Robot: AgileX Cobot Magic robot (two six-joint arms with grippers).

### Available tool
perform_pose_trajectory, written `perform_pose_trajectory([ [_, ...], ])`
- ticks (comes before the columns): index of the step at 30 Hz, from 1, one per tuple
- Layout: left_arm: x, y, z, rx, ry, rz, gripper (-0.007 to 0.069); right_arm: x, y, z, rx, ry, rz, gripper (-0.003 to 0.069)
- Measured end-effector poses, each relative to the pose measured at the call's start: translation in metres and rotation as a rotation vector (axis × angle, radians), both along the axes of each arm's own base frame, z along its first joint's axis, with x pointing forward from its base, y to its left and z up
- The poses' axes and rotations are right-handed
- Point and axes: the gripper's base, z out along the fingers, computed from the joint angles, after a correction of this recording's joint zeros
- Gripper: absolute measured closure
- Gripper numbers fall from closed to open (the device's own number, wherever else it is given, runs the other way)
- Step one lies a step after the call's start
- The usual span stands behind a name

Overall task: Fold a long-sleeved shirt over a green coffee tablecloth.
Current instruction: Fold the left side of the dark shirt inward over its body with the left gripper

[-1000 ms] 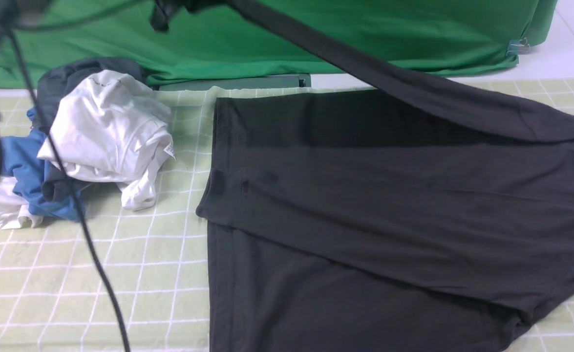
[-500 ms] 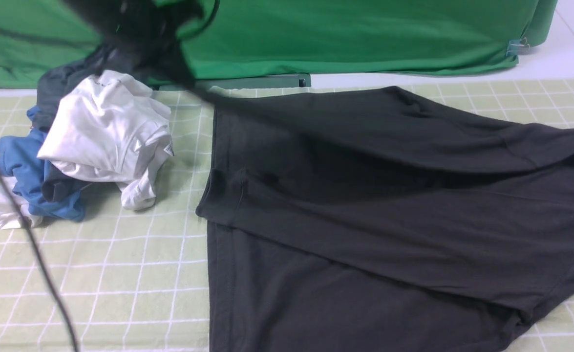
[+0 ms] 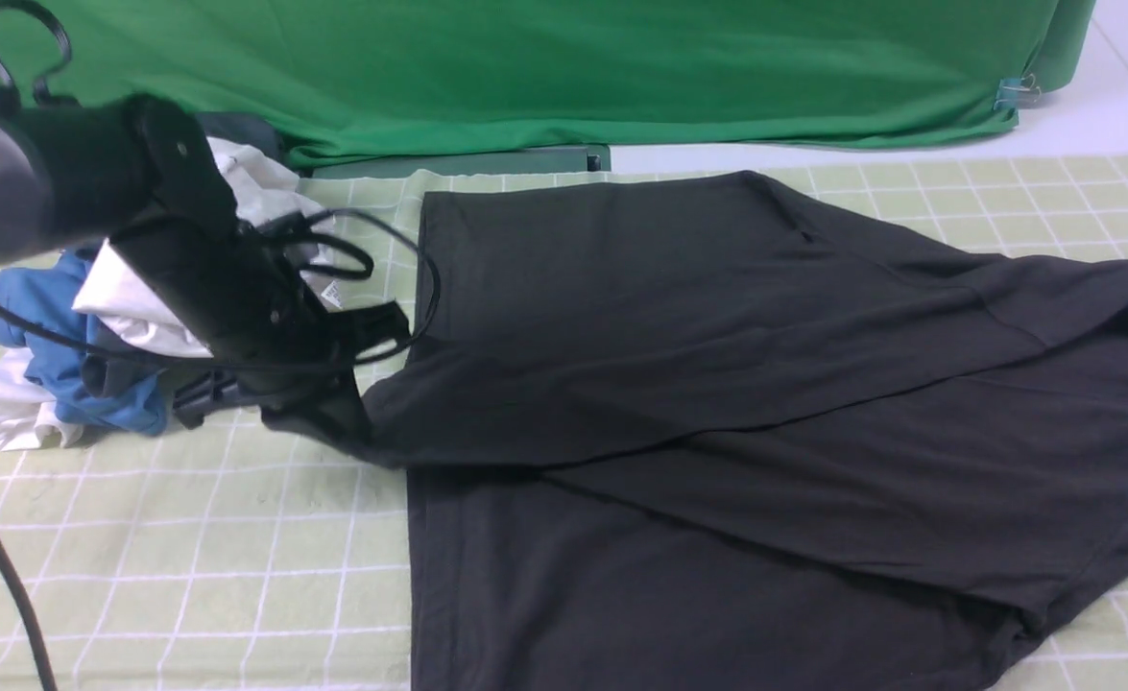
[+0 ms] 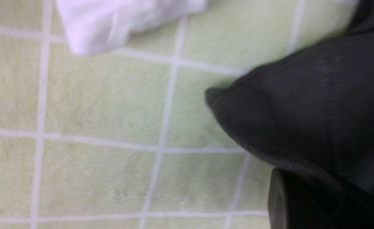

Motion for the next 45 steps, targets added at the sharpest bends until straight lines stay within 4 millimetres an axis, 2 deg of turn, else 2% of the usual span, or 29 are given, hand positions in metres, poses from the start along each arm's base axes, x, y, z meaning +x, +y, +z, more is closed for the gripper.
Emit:
perform_pose_trajectory([
  [3,-0.002,0.001,-0.002,0.018,0.017,-0.015,0.0488,0.000,0.000,0.000,0.000,-0.001,0.000,0.0421],
  [7,-0.002,0.003,0.006,0.041,0.030,-0.062,0.0358,0.000,0.000,0.000,0.000,-0.001,0.000,0.0421],
  [10,-0.001,0.004,0.025,0.050,0.006,-0.103,0.0266,0.000,0.000,0.000,0.000,-0.001,0.000,0.0421],
  [13,-0.005,0.004,0.040,0.056,-0.006,-0.145,0.0225,0.000,0.000,0.000,0.000,-0.001,0.000,0.0421],
  [15,-0.018,0.005,0.059,0.059,0.006,-0.188,0.0195,0.000,0.000,0.000,0.000,-0.001,0.000,0.0421],
  [20,-0.036,0.008,0.074,0.069,-0.033,-0.197,0.0192,0.000,0.000,0.000,0.000,-0.001,0.000,0.0421],
  [28,-0.049,0.007,0.046,0.039,-0.058,-0.139,0.0251,0.008,0.002,-0.007,0.017,0.050,-0.007,0.0421],
  [32,-0.046,0.007,0.045,0.048,-0.103,-0.130,0.0288,0.028,0.004,-0.022,0.034,0.132,-0.026,0.0418],
  [36,-0.044,0.007,0.045,0.050,-0.126,-0.124,0.0318,0.058,0.007,-0.048,0.053,0.225,-0.058,0.0418],
  [37,-0.044,0.007,0.045,0.050,-0.126,-0.124,0.0319,0.059,0.007,-0.049,0.054,0.231,-0.060,0.0417],
  [40,-0.046,0.006,0.039,0.035,-0.122,-0.106,0.0324,0.074,0.011,-0.069,0.074,0.317,-0.067,0.0412],
  [45,-0.047,0.010,0.022,0.065,-0.202,-0.063,0.0313,0.082,0.012,-0.082,0.069,0.364,-0.060,0.0410],
])
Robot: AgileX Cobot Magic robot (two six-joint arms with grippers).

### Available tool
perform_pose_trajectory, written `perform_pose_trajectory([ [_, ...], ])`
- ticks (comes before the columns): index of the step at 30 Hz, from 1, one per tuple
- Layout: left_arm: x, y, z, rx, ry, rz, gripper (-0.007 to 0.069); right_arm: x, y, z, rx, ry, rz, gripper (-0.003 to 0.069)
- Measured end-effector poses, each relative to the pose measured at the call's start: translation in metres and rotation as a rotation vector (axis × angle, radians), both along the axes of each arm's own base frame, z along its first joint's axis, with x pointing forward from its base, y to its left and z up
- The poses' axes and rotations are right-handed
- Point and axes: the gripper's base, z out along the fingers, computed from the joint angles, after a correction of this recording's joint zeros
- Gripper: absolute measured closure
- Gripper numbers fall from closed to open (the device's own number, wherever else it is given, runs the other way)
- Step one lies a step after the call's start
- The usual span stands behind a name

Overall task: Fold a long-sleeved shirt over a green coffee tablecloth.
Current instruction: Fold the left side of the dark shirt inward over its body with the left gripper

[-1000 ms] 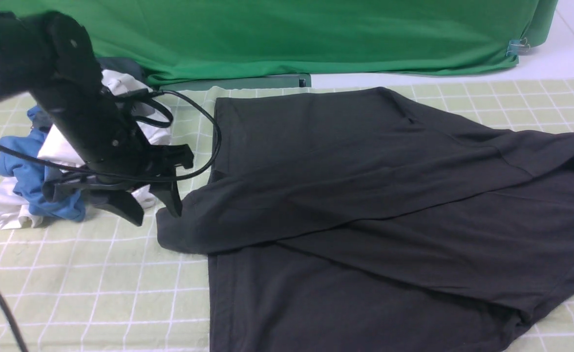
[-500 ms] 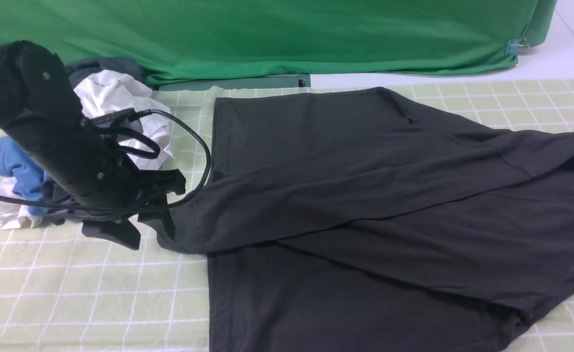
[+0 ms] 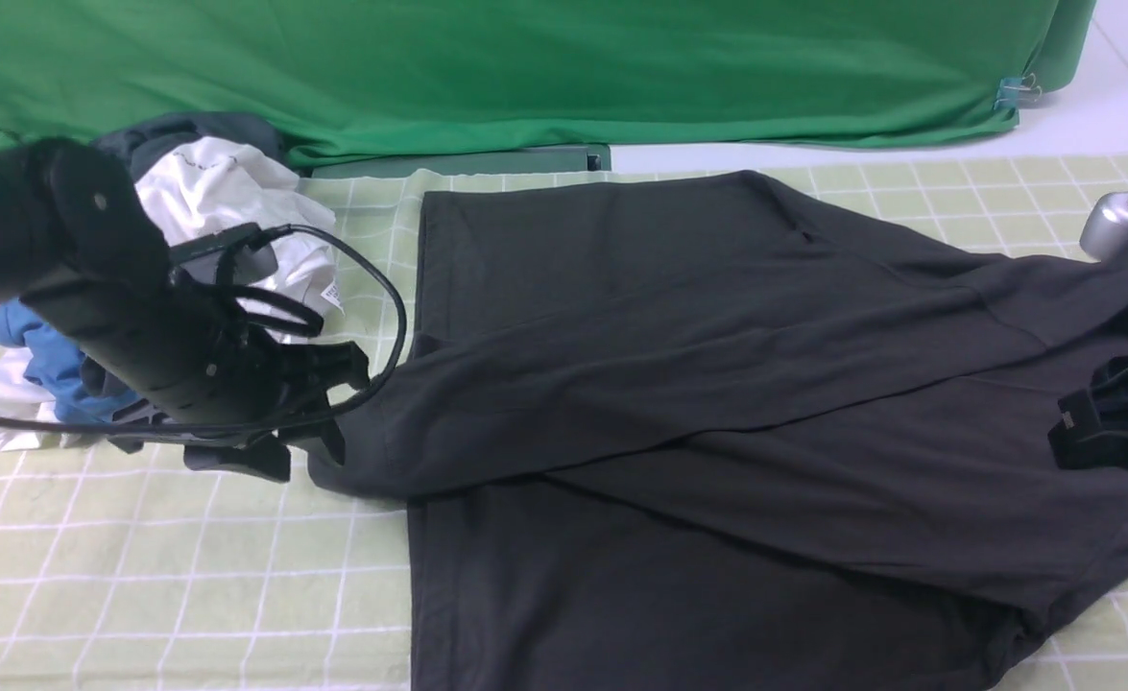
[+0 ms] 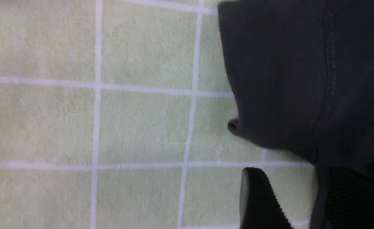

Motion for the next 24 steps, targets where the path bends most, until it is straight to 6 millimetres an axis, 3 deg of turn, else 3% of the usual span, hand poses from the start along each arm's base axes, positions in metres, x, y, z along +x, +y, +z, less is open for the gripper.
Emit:
perform_pose_trajectory([
  [4,0.006,0.001,-0.009,0.008,-0.035,0.026,0.0284,0.000,0.000,0.000,-0.001,-0.003,0.004,0.0410],
  [8,0.010,0.001,-0.027,0.012,0.007,0.034,0.0264,0.000,0.000,0.000,-0.001,-0.004,0.006,0.0410],
  [9,0.012,0.001,-0.040,0.017,0.038,0.038,0.0259,0.000,0.000,0.000,-0.001,-0.004,0.006,0.0410],
  [12,0.016,0.000,-0.044,0.011,0.038,0.044,0.0261,0.000,0.000,0.000,0.000,-0.003,0.006,0.0410],
  [15,0.017,-0.003,-0.044,-0.023,0.019,0.009,0.0346,0.000,0.000,-0.001,-0.002,-0.004,0.009,0.0410],
  [18,0.018,-0.010,-0.043,-0.090,0.013,-0.018,0.0487,0.000,0.000,-0.001,-0.006,-0.006,0.022,0.0410],
  [21,0.020,-0.018,-0.016,-0.182,-0.056,-0.053,0.0592,-0.001,0.000,0.001,-0.012,-0.016,0.031,0.0410],
  [24,0.026,-0.024,0.021,-0.262,-0.144,-0.054,0.0599,-0.003,-0.001,0.008,-0.019,-0.038,0.035,0.0410],
])
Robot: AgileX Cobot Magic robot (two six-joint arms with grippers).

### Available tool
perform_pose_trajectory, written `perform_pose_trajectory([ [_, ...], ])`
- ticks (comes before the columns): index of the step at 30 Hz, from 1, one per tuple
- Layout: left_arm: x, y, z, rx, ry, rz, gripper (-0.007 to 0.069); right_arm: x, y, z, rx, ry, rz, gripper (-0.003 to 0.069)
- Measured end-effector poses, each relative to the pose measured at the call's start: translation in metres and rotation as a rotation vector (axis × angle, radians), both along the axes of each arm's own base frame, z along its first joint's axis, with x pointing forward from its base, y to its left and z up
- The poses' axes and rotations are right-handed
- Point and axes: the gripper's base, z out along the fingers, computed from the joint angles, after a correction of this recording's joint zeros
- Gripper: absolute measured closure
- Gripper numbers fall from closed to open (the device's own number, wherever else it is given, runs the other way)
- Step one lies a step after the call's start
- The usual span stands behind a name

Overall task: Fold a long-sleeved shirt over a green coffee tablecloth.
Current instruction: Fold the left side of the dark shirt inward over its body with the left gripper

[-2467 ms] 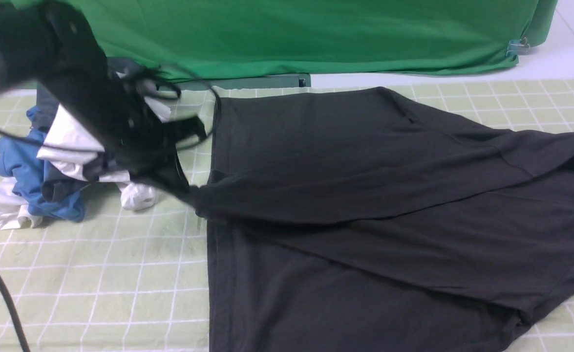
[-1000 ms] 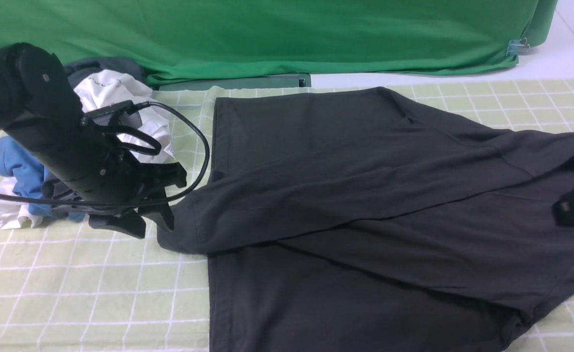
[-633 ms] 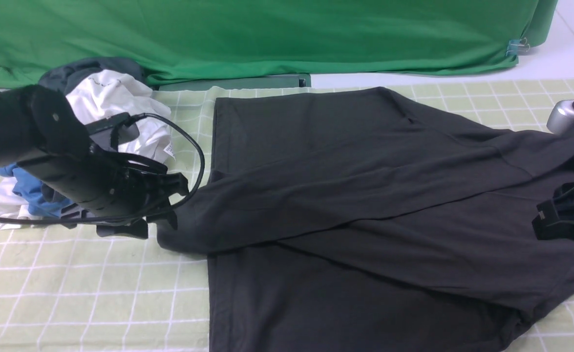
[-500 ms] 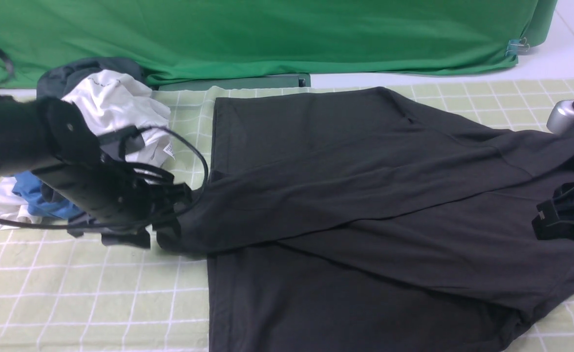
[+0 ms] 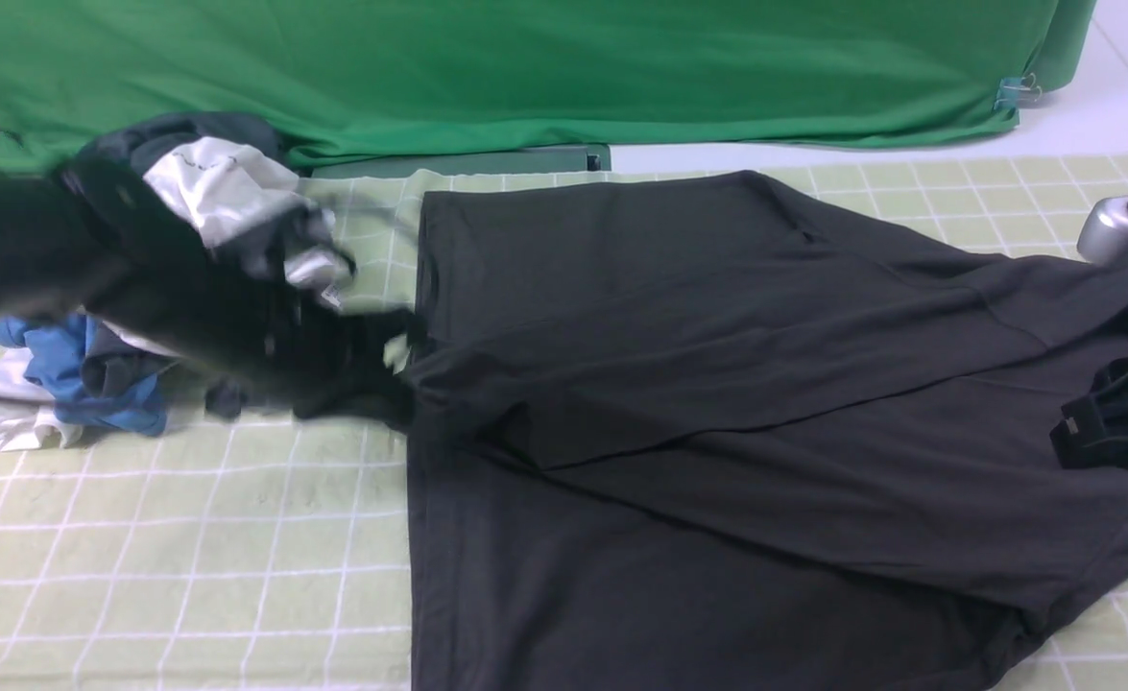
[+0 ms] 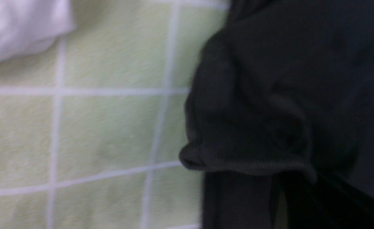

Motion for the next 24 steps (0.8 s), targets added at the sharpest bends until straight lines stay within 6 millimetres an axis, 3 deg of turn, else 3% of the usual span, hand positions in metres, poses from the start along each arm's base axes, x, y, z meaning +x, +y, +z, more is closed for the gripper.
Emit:
perform_pose_trajectory([
  [1,0.004,-0.003,0.018,-0.040,-0.037,0.001,0.0600,0.000,-0.001,0.004,-0.006,-0.018,0.003,0.0410],
  [2,0.003,-0.003,0.019,-0.041,-0.035,-0.003,0.0600,0.000,0.000,0.005,-0.006,-0.019,0.003,0.0410],
  [3,0.006,-0.009,0.044,-0.108,-0.072,-0.015,0.0600,0.000,-0.001,0.012,-0.016,-0.046,0.007,0.0410],
  [5,0.007,-0.020,0.066,-0.164,-0.103,-0.050,0.0600,0.000,-0.002,0.020,-0.027,-0.074,0.012,0.0410],
  [10,-0.010,-0.049,0.089,-0.206,-0.080,-0.173,0.0600,-0.003,-0.005,0.028,-0.064,-0.097,0.026,0.0410],
  [16,-0.042,-0.059,0.081,0.005,0.025,-0.203,0.0600,-0.004,-0.006,0.027,-0.076,-0.081,0.032,0.0410],
  [19,-0.059,-0.055,0.055,0.138,0.120,-0.173,0.0600,-0.004,-0.006,0.028,-0.077,-0.082,0.031,0.0410],
  [24,-0.075,-0.055,0.018,0.180,0.209,-0.165,0.0600,-0.004,-0.006,0.028,-0.077,-0.082,0.030,0.0410],
])
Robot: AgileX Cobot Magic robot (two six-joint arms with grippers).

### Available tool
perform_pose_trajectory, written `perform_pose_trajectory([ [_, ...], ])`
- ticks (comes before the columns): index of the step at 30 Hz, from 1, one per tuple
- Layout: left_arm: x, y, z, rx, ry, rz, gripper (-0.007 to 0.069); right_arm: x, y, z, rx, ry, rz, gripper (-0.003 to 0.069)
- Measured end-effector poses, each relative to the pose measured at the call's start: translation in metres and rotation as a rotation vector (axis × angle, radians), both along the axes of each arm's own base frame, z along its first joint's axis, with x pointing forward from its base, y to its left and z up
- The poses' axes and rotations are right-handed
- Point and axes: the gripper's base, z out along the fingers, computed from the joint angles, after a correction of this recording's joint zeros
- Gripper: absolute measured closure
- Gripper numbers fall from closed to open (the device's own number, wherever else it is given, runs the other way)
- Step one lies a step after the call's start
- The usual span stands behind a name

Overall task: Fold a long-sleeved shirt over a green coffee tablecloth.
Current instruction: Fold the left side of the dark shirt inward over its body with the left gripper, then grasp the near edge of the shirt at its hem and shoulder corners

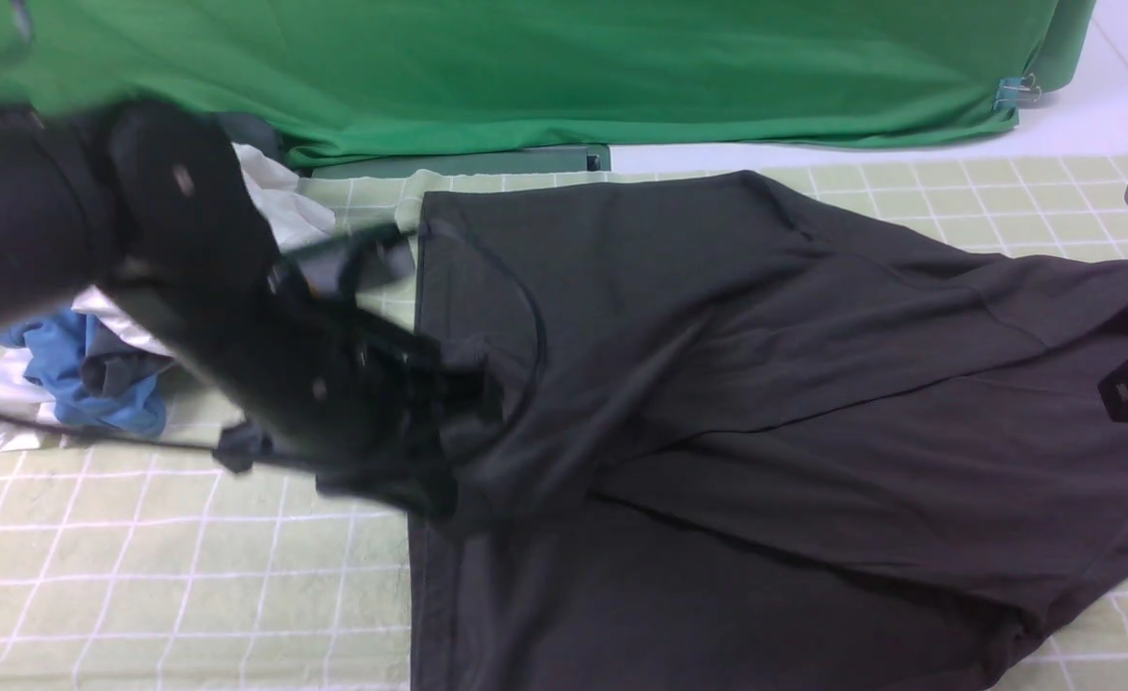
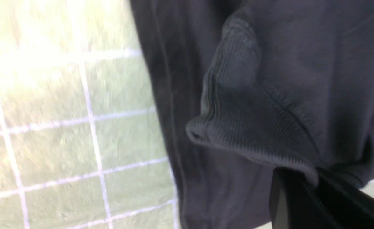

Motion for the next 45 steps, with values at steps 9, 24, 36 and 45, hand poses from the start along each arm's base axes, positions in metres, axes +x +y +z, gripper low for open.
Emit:
perform_pose_trajectory([
  [9,-0.013,0.008,-0.036,0.036,0.000,0.047,0.0558,0.000,0.000,0.000,0.007,-0.002,-0.015,0.0410],
  [24,-0.014,0.011,0.000,0.094,0.009,-0.051,0.0165,0.001,0.000,0.000,0.011,-0.007,-0.023,0.0410],
  [36,-0.078,-0.018,-0.054,0.088,0.152,-0.149,0.0233,0.001,0.000,0.001,0.014,-0.010,-0.026,0.0410],
  [45,-0.073,-0.020,-0.072,0.109,0.131,-0.117,0.0255,0.003,0.000,0.001,0.020,-0.020,-0.029,0.0410],
])
